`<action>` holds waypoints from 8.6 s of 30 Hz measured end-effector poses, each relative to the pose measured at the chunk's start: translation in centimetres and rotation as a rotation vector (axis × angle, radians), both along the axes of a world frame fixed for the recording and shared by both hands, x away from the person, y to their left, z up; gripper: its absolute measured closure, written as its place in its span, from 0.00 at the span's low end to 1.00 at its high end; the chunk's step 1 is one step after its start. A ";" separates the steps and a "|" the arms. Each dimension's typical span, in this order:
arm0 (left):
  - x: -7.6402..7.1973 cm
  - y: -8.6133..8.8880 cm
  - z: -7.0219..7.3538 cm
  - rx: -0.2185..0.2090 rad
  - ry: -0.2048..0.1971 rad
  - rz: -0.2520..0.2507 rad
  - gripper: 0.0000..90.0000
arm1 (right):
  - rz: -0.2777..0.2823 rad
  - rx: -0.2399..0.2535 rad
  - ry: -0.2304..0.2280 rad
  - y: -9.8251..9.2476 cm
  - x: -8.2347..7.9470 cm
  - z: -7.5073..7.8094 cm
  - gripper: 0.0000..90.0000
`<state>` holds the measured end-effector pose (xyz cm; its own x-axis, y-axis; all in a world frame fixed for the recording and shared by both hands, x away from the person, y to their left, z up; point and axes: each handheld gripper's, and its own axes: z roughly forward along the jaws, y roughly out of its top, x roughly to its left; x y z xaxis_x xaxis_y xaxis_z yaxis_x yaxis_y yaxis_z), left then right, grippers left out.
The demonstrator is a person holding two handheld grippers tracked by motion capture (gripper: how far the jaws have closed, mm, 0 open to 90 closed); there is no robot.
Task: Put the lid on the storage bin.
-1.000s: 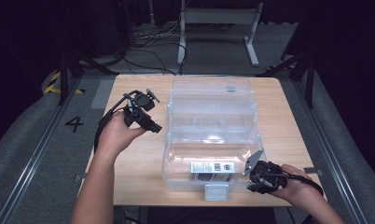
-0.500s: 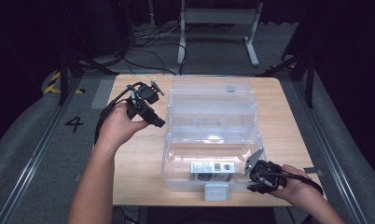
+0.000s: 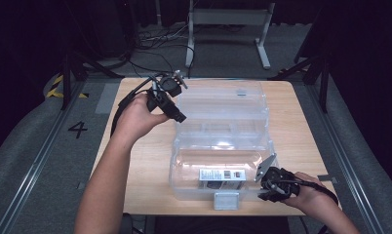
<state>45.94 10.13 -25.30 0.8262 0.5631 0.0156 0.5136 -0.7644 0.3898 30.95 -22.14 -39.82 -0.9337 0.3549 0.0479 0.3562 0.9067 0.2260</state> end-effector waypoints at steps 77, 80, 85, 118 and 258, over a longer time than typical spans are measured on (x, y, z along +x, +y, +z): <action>4.8 -12.1 -4.0 0.049 0.109 -0.294 0.89 | -0.017 0.003 -0.001 0.0 0.0 0.0 0.89; 4.6 -12.2 -4.0 0.047 0.104 -0.277 0.91 | -0.017 0.005 0.006 0.0 0.0 0.0 0.89; 4.2 -12.7 -3.9 0.064 0.089 -0.263 0.91 | -0.029 0.004 0.008 0.0 0.1 0.0 0.89; -0.7 -13.0 -1.5 0.068 -0.019 -0.349 0.94 | -0.094 0.013 0.026 0.0 0.1 0.0 0.88; -10.4 -12.0 -2.7 0.038 0.052 -0.497 0.96 | -0.040 0.091 -0.131 -0.3 -2.0 5.3 0.75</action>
